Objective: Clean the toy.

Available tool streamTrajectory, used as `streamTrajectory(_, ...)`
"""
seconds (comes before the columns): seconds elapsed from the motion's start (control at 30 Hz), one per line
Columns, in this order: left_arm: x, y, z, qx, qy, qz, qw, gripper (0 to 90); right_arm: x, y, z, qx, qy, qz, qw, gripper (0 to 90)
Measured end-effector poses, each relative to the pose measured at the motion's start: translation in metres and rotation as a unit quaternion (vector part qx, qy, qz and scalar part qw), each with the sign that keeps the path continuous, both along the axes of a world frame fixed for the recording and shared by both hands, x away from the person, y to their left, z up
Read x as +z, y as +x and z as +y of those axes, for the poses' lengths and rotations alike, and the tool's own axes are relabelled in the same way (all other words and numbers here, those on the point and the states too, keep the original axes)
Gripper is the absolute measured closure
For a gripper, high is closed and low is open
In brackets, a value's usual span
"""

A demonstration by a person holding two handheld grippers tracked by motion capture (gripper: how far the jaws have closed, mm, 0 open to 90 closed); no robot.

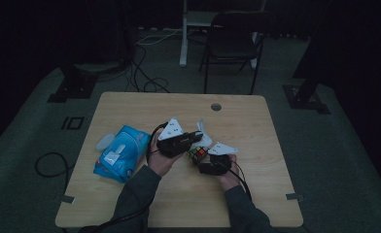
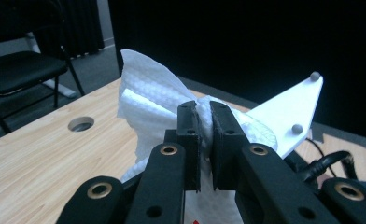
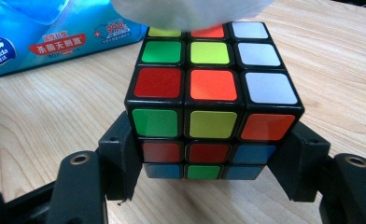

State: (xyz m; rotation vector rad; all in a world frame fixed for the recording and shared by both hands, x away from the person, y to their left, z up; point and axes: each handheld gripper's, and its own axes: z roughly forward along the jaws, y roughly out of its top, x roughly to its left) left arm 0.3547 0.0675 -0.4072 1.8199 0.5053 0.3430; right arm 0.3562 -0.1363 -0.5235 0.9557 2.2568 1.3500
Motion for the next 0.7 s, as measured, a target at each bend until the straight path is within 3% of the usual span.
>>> streamTrajectory(0.07,-0.005,0.004,0.001,-0.001,-0.009,0.011,0.9999,85.0,0.001,-0.001,0.0,0.0,0.001,0.0,1.0,34.5)
streamTrajectory(0.17,-0.021,0.014,0.003,0.011,-0.005,0.039,0.9992,84.8,0.003,-0.001,-0.001,0.0,0.001,-0.006,1.0,34.4)
streamTrajectory(0.33,-0.046,0.027,0.004,0.038,0.027,0.068,0.9966,84.4,0.005,-0.002,-0.003,-0.003,0.004,-0.01,0.9999,34.4)
streamTrajectory(0.5,-0.053,0.025,0.001,0.047,0.061,0.061,0.9951,77.5,0.005,-0.001,-0.004,-0.005,-0.001,-0.009,0.9999,34.4)
streamTrajectory(0.7,-0.055,0.021,-0.002,0.026,0.075,0.07,0.9944,62.0,0.006,-0.001,-0.003,-0.005,-0.003,-0.014,0.9999,34.4)
